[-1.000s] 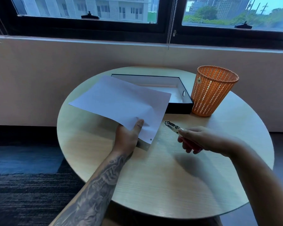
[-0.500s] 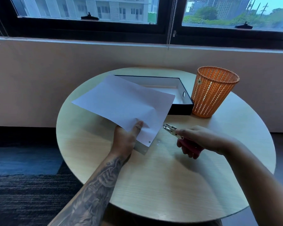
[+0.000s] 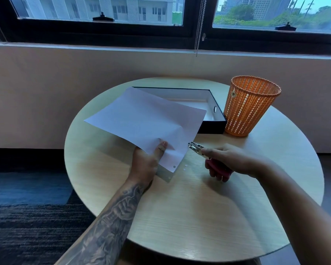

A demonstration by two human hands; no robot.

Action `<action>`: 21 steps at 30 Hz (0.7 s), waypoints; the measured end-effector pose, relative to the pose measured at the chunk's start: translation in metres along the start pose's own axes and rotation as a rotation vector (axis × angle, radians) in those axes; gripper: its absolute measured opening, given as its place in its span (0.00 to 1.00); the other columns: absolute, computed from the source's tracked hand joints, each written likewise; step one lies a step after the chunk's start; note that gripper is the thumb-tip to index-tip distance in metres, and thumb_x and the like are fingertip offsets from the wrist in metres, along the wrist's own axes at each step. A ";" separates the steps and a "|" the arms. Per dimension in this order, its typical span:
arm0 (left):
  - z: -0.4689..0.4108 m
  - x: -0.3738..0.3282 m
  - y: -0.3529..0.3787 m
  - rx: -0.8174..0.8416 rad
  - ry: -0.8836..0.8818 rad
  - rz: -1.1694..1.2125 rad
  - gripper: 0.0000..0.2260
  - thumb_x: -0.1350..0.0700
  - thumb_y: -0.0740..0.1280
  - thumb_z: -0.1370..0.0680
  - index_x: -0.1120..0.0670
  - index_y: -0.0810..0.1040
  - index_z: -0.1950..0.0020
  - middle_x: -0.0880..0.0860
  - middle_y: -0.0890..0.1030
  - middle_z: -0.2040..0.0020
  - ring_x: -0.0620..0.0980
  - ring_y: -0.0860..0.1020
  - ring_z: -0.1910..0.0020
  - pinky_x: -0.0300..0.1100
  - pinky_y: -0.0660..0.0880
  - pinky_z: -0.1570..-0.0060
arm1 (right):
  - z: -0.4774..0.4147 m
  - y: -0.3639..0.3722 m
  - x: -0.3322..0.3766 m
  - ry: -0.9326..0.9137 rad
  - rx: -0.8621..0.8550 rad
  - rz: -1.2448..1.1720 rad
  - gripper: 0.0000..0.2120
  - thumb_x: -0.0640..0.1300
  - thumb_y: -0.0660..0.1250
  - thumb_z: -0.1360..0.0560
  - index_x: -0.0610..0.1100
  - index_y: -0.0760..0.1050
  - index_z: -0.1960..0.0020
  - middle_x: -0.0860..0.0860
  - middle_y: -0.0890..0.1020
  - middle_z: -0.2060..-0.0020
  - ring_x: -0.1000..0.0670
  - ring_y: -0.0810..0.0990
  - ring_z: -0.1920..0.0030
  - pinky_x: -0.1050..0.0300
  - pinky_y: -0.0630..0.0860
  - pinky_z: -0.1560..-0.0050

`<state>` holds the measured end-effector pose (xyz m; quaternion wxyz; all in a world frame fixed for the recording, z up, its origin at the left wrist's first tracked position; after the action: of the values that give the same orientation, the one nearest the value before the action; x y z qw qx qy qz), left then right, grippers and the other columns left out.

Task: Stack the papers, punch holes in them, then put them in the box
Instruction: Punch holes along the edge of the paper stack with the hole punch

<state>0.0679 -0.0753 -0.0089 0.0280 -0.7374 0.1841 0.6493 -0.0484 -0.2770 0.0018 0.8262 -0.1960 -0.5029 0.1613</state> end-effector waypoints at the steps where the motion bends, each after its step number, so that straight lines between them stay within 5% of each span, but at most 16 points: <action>1: 0.000 0.000 0.000 0.000 0.002 0.001 0.06 0.62 0.71 0.22 0.62 0.83 0.46 0.56 0.86 0.48 0.51 0.84 0.49 0.42 0.80 0.48 | -0.001 -0.001 0.000 0.001 -0.002 0.001 0.27 0.62 0.61 0.21 0.37 0.78 0.54 0.41 0.84 0.65 0.42 0.81 0.66 0.47 0.79 0.60; 10: -0.002 0.001 -0.002 0.003 0.031 -0.030 0.07 0.60 0.72 0.22 0.64 0.83 0.48 0.59 0.86 0.48 0.53 0.84 0.49 0.40 0.78 0.50 | -0.004 -0.002 0.000 0.013 0.006 0.026 0.31 0.63 0.60 0.21 0.33 0.79 0.50 0.40 0.84 0.63 0.42 0.82 0.65 0.46 0.79 0.59; 15: 0.000 -0.001 0.000 0.000 0.018 -0.002 0.02 0.64 0.71 0.23 0.61 0.83 0.52 0.51 0.87 0.55 0.47 0.84 0.55 0.37 0.78 0.53 | -0.006 -0.002 0.000 0.016 0.004 0.023 0.30 0.65 0.60 0.22 0.36 0.79 0.53 0.41 0.83 0.64 0.42 0.81 0.67 0.48 0.79 0.63; 21: -0.001 0.000 0.002 0.020 0.038 -0.029 0.07 0.63 0.71 0.22 0.68 0.82 0.49 0.64 0.85 0.48 0.52 0.84 0.52 0.38 0.78 0.52 | -0.006 -0.002 0.002 0.014 0.002 0.054 0.30 0.64 0.58 0.20 0.36 0.79 0.54 0.41 0.82 0.65 0.43 0.80 0.68 0.51 0.78 0.66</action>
<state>0.0681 -0.0777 -0.0083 0.0413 -0.7518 0.1805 0.6329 -0.0417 -0.2793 0.0013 0.8251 -0.2099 -0.4916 0.1828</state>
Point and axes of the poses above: each hand's wrist, its own z-axis away from the middle knuckle, its own y-axis out of the palm, x = y × z, the point moved 10 cm from there along -z, towards the middle knuckle
